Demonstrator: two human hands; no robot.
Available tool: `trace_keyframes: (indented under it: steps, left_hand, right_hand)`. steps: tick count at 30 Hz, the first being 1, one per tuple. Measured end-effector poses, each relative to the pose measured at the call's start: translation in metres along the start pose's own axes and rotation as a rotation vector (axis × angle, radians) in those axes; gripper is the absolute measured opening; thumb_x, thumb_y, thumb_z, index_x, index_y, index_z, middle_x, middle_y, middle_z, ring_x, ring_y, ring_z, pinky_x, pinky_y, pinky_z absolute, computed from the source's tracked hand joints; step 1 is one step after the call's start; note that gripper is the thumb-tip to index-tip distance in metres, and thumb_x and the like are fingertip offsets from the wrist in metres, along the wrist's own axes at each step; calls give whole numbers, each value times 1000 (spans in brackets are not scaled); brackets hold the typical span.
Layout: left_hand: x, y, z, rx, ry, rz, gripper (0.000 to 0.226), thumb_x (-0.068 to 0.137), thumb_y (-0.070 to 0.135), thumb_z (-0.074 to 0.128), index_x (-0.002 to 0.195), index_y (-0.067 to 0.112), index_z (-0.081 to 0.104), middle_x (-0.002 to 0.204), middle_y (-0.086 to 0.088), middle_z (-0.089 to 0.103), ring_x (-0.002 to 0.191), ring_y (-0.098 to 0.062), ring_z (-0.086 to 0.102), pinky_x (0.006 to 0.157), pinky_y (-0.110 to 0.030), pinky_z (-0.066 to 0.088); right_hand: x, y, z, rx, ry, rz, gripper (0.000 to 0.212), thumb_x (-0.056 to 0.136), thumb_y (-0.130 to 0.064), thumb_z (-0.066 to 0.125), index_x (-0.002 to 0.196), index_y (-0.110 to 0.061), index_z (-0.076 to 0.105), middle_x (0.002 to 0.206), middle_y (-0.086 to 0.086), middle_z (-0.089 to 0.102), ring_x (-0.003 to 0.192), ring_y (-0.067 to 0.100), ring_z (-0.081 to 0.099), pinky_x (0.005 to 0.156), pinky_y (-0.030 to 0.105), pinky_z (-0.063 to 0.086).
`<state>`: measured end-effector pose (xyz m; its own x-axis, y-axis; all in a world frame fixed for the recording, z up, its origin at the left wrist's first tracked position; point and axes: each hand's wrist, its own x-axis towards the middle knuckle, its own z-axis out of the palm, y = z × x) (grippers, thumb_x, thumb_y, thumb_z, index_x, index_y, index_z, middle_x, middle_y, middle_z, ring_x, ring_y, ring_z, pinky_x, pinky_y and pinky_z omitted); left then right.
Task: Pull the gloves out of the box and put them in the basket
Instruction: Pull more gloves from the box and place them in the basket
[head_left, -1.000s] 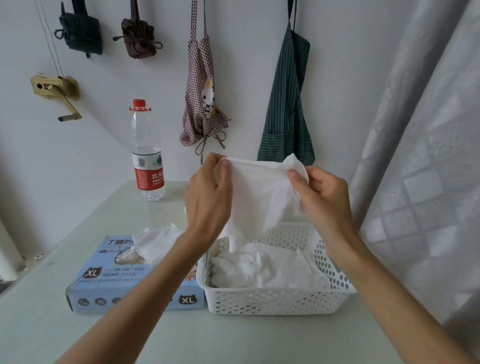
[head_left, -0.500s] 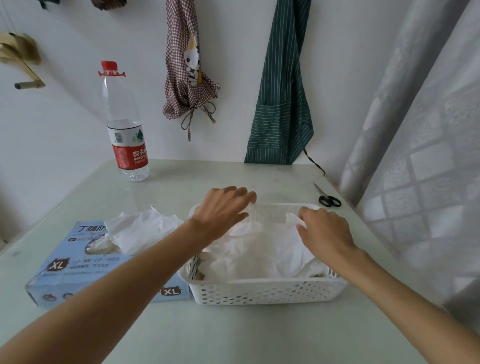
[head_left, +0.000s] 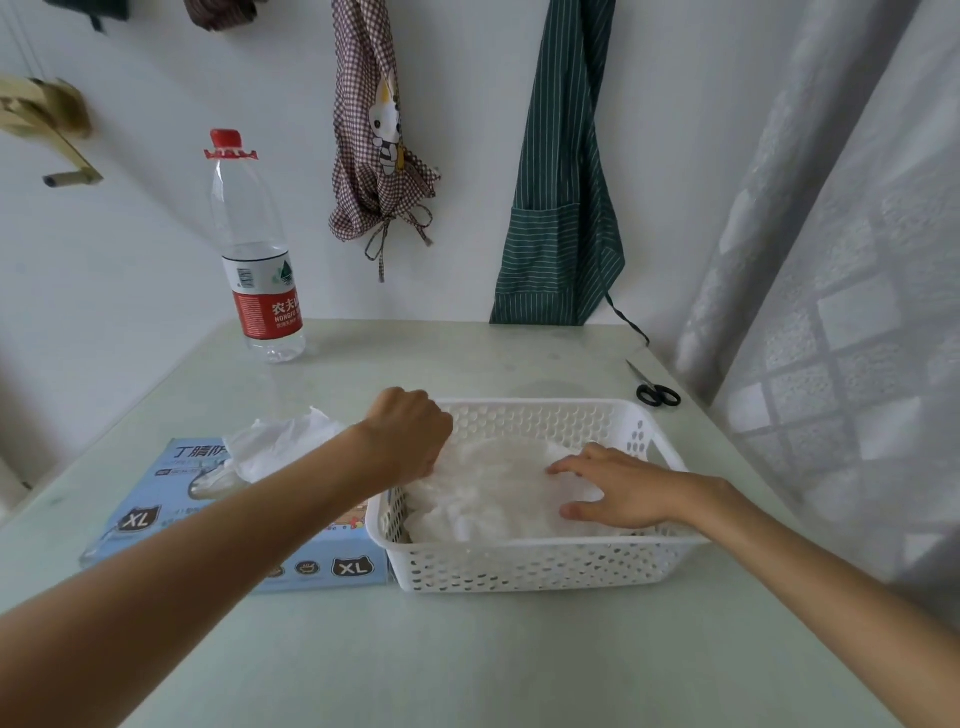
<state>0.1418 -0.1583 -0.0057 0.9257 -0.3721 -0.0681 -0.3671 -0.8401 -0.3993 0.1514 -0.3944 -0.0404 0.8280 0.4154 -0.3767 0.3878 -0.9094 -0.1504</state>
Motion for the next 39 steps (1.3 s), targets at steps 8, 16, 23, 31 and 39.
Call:
trace_keyframes:
  steps: [8,16,23,31,39]
  left_hand:
    - [-11,11,-3,-226,216,-3,30,96,20,46,124,25,55,125,5,58,110,-16,56,91,-30,46]
    - [-3,28,20,-157,-333,123,31,88,39,63,112,19,62,115,0,62,110,-22,58,93,-33,42]
    - [1,4,-4,-390,-393,146,40,79,37,73,115,23,63,117,7,64,106,-14,60,90,-29,47]
    - [18,19,11,-182,-362,253,102,80,67,53,152,20,-1,160,3,1,146,-17,8,117,-45,17]
    - [19,22,47,-81,-537,168,101,90,47,57,146,22,-23,155,7,-24,146,-17,3,118,-41,13]
  right_hand:
    - [1,-4,0,-86,-25,54,66,91,-41,57,148,-30,25,147,2,28,137,19,25,106,36,33]
    - [7,-6,-3,32,-102,33,85,82,-33,73,148,-32,20,141,4,32,128,22,38,107,36,35]
    - [6,-3,-14,45,-110,57,84,78,-28,76,146,-29,27,135,2,42,110,16,47,92,26,41]
    - [20,-12,-22,87,-101,-6,94,70,-37,83,145,-37,27,121,-4,43,109,17,49,92,29,44]
    - [34,-1,-3,47,-185,61,99,72,-40,80,146,-45,15,139,0,28,130,23,34,109,44,34]
